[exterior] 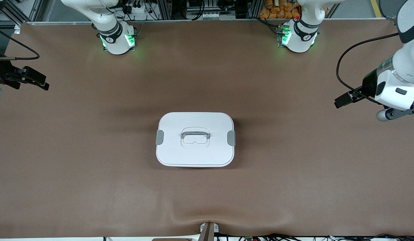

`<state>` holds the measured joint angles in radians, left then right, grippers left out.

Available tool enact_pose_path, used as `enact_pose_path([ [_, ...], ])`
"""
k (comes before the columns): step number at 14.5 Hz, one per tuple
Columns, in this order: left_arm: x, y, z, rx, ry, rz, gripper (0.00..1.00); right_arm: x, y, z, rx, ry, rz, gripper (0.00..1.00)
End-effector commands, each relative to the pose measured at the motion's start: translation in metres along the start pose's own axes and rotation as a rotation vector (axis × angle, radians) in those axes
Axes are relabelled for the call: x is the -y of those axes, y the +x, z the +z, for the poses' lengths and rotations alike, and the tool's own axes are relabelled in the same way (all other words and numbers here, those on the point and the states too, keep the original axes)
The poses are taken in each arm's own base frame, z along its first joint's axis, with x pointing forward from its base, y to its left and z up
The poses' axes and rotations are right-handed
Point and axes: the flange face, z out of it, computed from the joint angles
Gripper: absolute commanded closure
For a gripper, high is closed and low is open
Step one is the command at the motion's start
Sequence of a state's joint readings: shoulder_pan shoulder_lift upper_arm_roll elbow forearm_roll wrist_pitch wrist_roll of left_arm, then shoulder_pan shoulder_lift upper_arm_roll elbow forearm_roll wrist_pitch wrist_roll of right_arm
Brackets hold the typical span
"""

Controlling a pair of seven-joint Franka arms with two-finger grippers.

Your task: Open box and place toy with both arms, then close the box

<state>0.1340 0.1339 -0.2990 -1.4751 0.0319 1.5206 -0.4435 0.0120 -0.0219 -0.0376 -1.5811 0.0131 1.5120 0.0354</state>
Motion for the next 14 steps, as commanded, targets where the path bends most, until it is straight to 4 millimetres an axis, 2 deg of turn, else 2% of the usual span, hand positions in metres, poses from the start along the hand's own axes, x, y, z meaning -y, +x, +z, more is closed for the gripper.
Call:
enact_pose_path([
  [1,0.008,-0.022,-0.009,-0.008,0.013,0.122,0.0,-0.001,0.002,-0.004,0.0,-0.018,0.018,0.0],
  [2,0.02,-0.02,-0.009,-0.006,0.015,0.133,0.0,0.0,0.002,-0.004,0.0,-0.018,0.017,0.0],
  [4,0.026,-0.018,-0.013,-0.014,0.012,0.165,0.0,-0.001,0.002,-0.004,0.0,-0.018,0.018,0.0],
  [12,0.021,-0.025,-0.033,-0.047,0.005,0.196,0.0,-0.001,0.002,-0.004,0.0,-0.018,0.018,0.0],
  [14,0.027,-0.032,-0.047,-0.073,0.002,0.188,0.0,0.0,0.002,-0.003,0.001,-0.018,0.017,0.0],
])
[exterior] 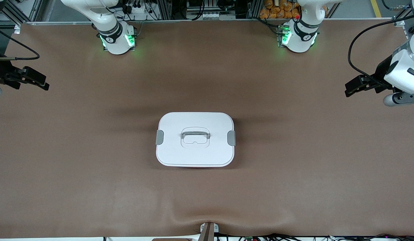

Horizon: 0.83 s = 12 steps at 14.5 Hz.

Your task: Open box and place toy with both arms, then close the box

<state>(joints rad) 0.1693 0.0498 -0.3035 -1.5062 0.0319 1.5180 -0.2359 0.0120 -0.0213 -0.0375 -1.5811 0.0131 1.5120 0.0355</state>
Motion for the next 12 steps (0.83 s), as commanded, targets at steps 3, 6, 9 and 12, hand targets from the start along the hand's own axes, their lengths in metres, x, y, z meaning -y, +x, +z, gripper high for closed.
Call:
enact_pose_path([
  [3,0.002,-0.026,-0.023,-0.029,0.004,0.049,0.0,0.0,0.002,-0.004,0.0,-0.018,0.017,0.0],
  [6,0.018,-0.044,-0.023,-0.025,0.006,0.056,0.0,0.0,0.002,-0.004,0.001,-0.017,0.015,0.0],
  [9,0.013,-0.056,-0.026,-0.023,-0.031,0.065,0.0,0.0,0.002,-0.004,0.001,-0.017,0.017,0.0],
  [12,0.012,-0.068,-0.026,-0.024,-0.026,0.064,0.0,0.0,0.003,-0.002,0.004,-0.017,0.017,0.0],
])
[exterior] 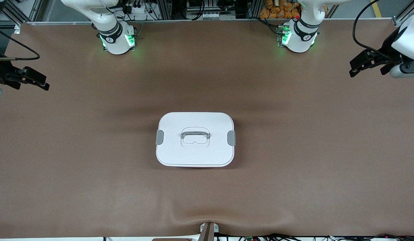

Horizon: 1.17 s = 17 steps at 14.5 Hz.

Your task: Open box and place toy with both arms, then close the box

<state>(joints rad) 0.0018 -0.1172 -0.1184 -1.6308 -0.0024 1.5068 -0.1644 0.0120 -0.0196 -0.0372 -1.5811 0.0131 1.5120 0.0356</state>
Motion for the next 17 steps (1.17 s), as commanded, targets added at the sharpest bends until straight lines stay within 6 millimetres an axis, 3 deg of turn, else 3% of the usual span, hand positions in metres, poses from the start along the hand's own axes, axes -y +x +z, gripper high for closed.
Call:
enact_pose_path([
  [1,0.0,-0.015,0.001,0.002,-0.015,0.011,0.0,-0.001,0.002,-0.003,0.002,-0.018,0.017,0.0],
  [17,-0.002,0.001,-0.005,-0.009,-0.019,-0.003,0.0,-0.001,0.003,-0.002,0.003,-0.018,0.017,0.0],
])
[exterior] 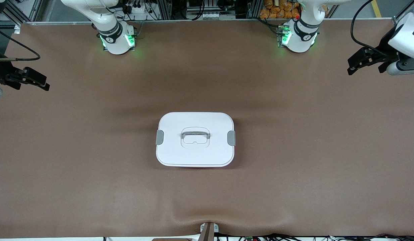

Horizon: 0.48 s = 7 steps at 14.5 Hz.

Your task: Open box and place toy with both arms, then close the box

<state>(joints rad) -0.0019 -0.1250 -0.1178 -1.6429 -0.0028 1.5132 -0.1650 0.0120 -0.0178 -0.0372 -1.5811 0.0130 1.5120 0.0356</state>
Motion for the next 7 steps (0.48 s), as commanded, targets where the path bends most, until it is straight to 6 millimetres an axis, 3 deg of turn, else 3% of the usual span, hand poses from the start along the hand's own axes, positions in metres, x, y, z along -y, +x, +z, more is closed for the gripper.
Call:
enact_pose_path([
  [1,0.0,0.0035,-0.0064,-0.007,-0.018,-0.007,0.0,-0.0003,0.0023,-0.0032,0.002,-0.017,0.017,0.0],
  [7,0.0023,0.0079,-0.0002,0.005,-0.016,-0.012,0.0,-0.0005,0.0023,-0.0032,0.002,-0.018,0.017,0.0],
])
